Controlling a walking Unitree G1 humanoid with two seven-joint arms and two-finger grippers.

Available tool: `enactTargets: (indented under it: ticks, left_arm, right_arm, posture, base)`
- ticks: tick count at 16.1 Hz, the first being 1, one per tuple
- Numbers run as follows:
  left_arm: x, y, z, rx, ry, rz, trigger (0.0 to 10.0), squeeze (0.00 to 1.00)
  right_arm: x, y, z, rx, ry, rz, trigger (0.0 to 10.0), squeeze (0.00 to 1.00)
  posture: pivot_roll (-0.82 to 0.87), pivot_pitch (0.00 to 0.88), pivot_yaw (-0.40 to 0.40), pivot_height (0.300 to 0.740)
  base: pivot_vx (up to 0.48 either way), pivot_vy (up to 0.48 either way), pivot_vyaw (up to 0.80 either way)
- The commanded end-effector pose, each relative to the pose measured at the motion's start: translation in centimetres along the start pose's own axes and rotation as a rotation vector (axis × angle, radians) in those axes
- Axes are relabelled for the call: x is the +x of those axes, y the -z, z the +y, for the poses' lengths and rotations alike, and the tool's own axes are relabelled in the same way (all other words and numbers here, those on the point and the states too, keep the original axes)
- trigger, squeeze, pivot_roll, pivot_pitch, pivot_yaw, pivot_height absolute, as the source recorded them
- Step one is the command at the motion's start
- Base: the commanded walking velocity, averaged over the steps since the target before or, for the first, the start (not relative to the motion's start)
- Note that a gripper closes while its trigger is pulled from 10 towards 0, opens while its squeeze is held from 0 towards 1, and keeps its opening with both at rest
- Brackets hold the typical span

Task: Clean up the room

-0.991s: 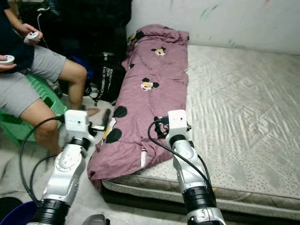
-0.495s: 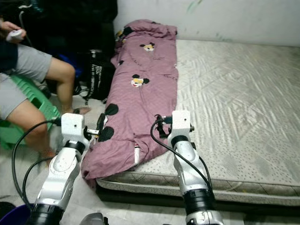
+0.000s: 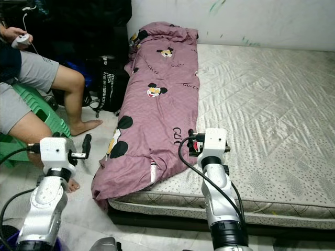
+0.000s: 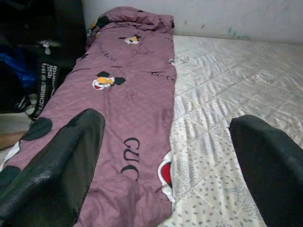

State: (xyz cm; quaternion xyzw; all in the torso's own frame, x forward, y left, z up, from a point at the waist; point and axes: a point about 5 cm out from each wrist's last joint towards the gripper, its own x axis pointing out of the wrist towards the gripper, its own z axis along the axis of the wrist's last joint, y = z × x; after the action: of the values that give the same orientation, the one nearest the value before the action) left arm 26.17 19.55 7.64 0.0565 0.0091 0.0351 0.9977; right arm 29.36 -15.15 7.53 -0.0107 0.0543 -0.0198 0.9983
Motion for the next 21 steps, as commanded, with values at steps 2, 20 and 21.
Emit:
enactTargets:
  ticks: [2, 20, 21]
  left_arm:
    - [0.25, -0.37, -0.72, 0.027, 0.044, -0.016, 10.0, 0.00]
    - [0.78, -0.26, -0.89, -0.007, 0.053, -0.006, 10.0, 0.00]
    - [0.79, -0.27, -0.91, -0.006, 0.053, -0.007, 10.0, 0.00]
  right_arm:
    - [0.07, -0.36, -0.20, 0.005, 0.016, -0.012, 10.0, 0.00]
    - [0.33, -0.51, -0.18, -0.004, 0.013, -0.007, 10.0, 0.00]
    - [0.33, -0.51, -0.17, -0.006, 0.013, -0.008, 10.0, 0.00]
  posture:
    - [0.07, 0.000, 0.021, 0.740]
    - [0.07, 0.000, 0.016, 0.740]
    - [0.07, 0.000, 0.015, 0.740]
  base:
    - [0.000, 0.000, -0.80]
    - [0.000, 0.000, -0.36]
    - [0.000, 0.000, -0.80]
